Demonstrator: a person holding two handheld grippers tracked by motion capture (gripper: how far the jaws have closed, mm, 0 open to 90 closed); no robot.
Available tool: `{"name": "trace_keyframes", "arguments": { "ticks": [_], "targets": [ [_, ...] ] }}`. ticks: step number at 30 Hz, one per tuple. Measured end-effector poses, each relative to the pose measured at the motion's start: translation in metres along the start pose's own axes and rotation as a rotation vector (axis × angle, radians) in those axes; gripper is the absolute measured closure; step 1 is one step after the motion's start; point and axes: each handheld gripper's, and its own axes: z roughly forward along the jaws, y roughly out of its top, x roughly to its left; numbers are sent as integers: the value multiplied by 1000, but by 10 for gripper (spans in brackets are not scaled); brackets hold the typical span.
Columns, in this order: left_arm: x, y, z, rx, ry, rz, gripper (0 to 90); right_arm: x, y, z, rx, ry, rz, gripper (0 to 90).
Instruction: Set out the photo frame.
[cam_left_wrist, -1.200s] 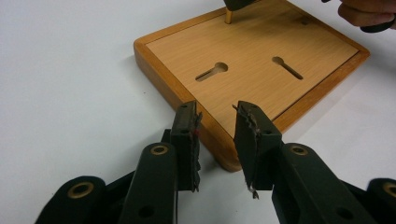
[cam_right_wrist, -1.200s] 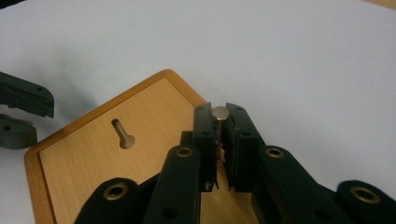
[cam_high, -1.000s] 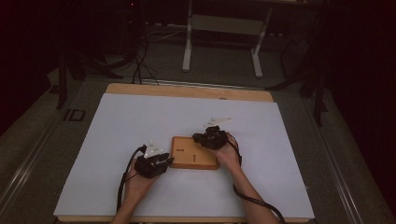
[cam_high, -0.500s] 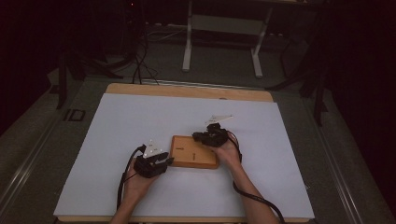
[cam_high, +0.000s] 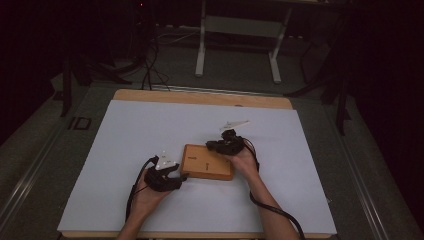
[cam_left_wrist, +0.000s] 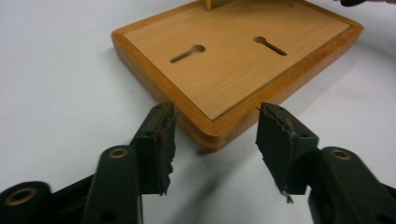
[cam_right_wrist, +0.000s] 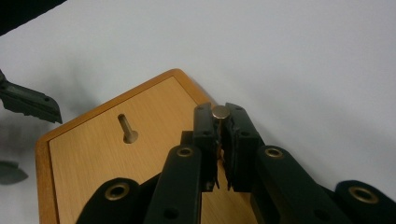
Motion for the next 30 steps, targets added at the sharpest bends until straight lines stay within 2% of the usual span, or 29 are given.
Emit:
{"name": "trace_keyframes", "arguments": {
  "ticks": [2, 5, 10, 12, 14, 19, 24, 27, 30],
  "targets": [
    [-1, 0, 2, 8, 13, 19, 427, -1, 1, 0, 2, 3, 0, 843],
    [0, -1, 5, 27, 6, 24, 388, -2, 1, 0, 8, 13, 7, 843],
    [-2, -2, 11, 68, 28, 66, 376, -5, 2, 1, 9, 26, 18, 843],
    [-2, -2, 14, 75, 39, 70, 376, -6, 2, 1, 8, 29, 17, 843],
    [-2, -2, 16, 73, 44, 67, 373, -6, 2, 1, 10, 35, 28, 843],
    [-4, 0, 20, 75, 70, 117, 334, -8, 3, 1, 15, 38, 33, 843],
    [-2, 1, 24, 73, 101, 124, 310, -10, 5, 2, 23, 49, 44, 843],
    [-5, 2, 24, 58, 132, 151, 299, -12, 6, 2, 24, 55, 55, 844],
    [-4, 4, 24, 51, 134, 176, 276, -14, 6, 2, 22, 60, 68, 844]
  ]
}}
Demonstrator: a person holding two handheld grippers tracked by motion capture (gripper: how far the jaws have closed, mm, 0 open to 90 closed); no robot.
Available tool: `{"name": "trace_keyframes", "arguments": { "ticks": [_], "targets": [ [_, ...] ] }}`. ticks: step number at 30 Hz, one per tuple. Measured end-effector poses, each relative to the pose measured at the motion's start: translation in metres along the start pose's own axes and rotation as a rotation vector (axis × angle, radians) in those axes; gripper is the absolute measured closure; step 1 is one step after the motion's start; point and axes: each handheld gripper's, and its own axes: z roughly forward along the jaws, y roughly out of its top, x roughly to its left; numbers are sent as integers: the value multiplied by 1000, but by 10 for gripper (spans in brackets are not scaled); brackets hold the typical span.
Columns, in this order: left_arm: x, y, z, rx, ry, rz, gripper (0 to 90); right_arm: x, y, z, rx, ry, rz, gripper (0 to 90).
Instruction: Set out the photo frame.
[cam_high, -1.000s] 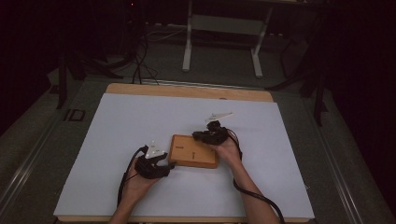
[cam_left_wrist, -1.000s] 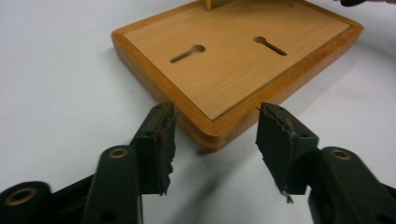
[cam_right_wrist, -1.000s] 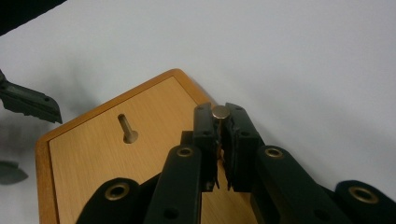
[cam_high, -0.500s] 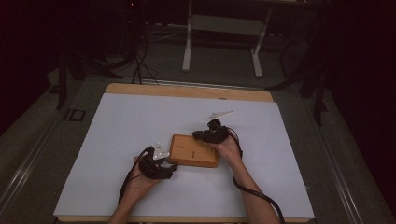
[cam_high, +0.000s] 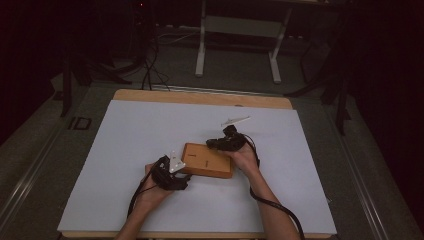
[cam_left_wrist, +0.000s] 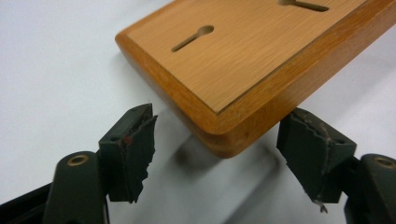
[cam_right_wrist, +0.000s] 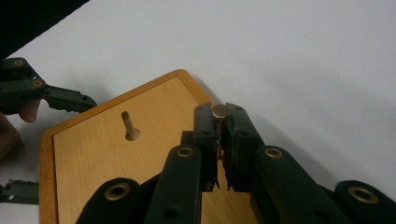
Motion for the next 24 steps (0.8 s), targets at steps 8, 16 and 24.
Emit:
{"name": "trace_keyframes", "arguments": {
  "ticks": [8, 16, 24],
  "targets": [
    [-6, 4, 0, -61, 55, 65, 268, -4, 3, 1, 12, 14, 30, 846],
    [-9, 7, 0, -81, 70, 102, 266, -9, 7, 1, 33, 37, 43, 846],
    [-13, 11, -4, -120, 91, 146, 287, -11, 8, 1, 38, 49, 62, 846]
  ]
}}
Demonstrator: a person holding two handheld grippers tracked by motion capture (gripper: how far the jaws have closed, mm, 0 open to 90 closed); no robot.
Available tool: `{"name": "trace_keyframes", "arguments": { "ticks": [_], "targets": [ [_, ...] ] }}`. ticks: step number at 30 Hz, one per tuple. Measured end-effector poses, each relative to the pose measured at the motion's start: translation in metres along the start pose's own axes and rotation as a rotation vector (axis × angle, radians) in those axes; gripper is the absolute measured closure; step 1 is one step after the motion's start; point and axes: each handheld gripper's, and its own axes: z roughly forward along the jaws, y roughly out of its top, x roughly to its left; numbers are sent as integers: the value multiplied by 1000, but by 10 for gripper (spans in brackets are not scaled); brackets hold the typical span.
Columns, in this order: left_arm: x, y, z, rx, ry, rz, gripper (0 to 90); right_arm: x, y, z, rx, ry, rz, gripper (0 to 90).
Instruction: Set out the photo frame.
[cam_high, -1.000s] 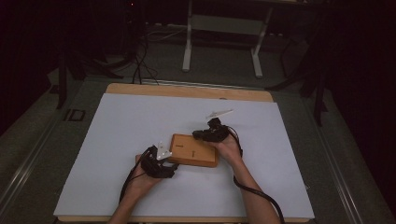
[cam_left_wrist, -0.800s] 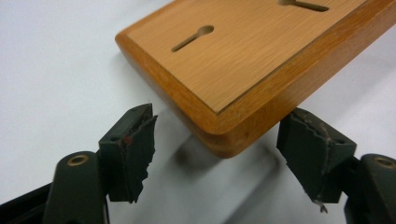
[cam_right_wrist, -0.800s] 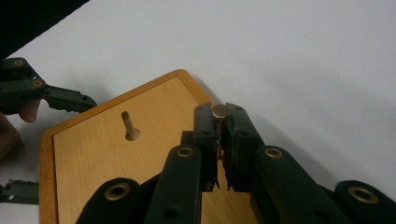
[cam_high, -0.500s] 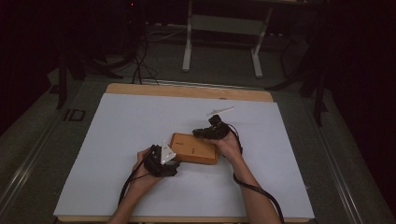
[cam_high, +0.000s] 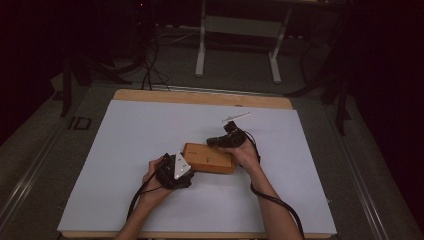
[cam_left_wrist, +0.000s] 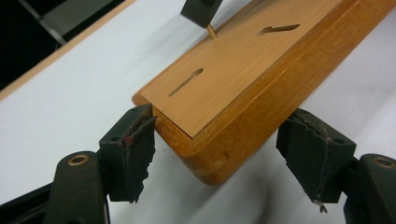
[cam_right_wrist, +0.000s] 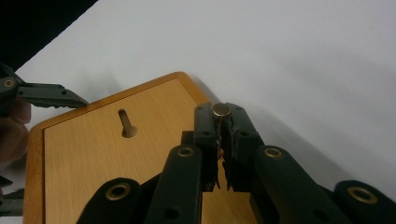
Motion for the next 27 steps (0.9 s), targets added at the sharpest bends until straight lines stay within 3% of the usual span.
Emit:
{"name": "trace_keyframes", "arguments": {
  "ticks": [14, 27],
  "targets": [
    [-2, 5, -8, -56, 2, 46, 339, 1, 3, -4, 66, 20, 10, 846],
    [3, 5, -9, -76, 7, 44, 372, 0, 1, -4, 64, 4, 12, 829]
  ]
}}
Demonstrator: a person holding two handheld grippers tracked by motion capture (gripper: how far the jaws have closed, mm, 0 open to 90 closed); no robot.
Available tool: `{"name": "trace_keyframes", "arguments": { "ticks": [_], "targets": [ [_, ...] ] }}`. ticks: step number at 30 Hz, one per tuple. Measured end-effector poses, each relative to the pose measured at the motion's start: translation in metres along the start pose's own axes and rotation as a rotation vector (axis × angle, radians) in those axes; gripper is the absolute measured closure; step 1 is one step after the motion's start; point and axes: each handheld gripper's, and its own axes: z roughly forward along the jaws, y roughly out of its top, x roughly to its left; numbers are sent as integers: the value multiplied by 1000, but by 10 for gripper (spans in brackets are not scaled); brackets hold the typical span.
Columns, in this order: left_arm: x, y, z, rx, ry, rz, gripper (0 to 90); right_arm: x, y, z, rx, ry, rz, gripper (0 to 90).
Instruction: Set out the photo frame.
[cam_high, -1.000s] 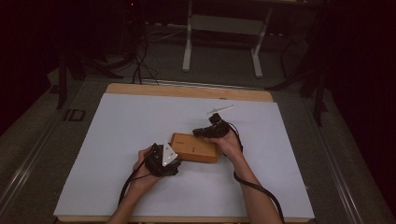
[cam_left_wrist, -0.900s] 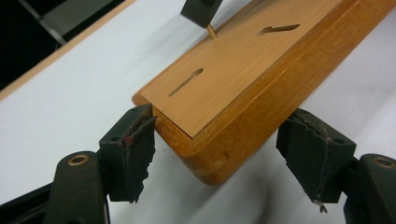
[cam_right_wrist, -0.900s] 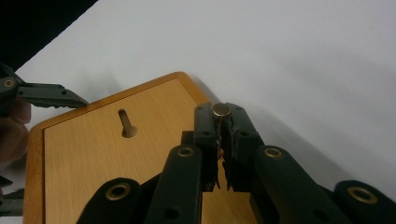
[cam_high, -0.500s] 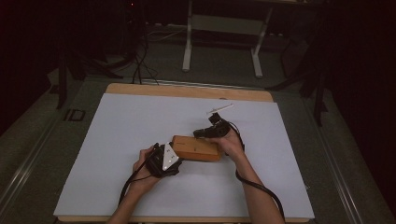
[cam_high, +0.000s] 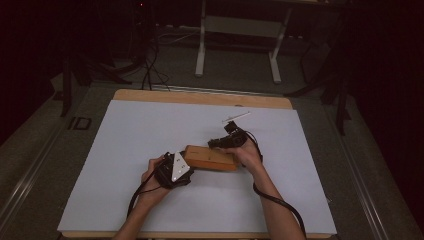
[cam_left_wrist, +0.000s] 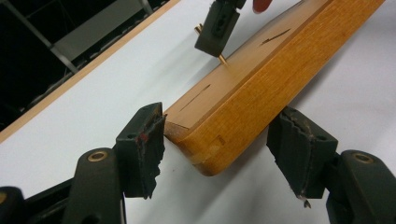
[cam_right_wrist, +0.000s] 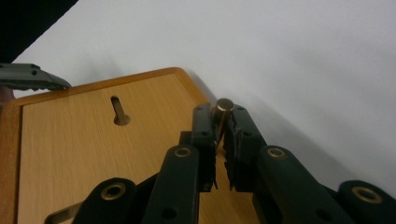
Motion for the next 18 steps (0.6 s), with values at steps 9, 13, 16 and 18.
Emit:
{"name": "trace_keyframes", "arguments": {
  "ticks": [9, 13, 16, 18],
  "targets": [
    [-8, 5, -1, -29, -40, 57, 394, -3, -2, -1, 34, 61, 17, 843],
    [-8, 6, -1, -38, -44, 61, 404, -3, -2, -2, 44, 61, 4, 828],
    [-5, 7, 0, -48, -45, 50, 409, 0, -1, -3, 50, 27, -22, 767],
    [-5, 8, 0, -53, -47, 50, 422, 1, -1, -6, 38, 13, -28, 713]
  ]
}}
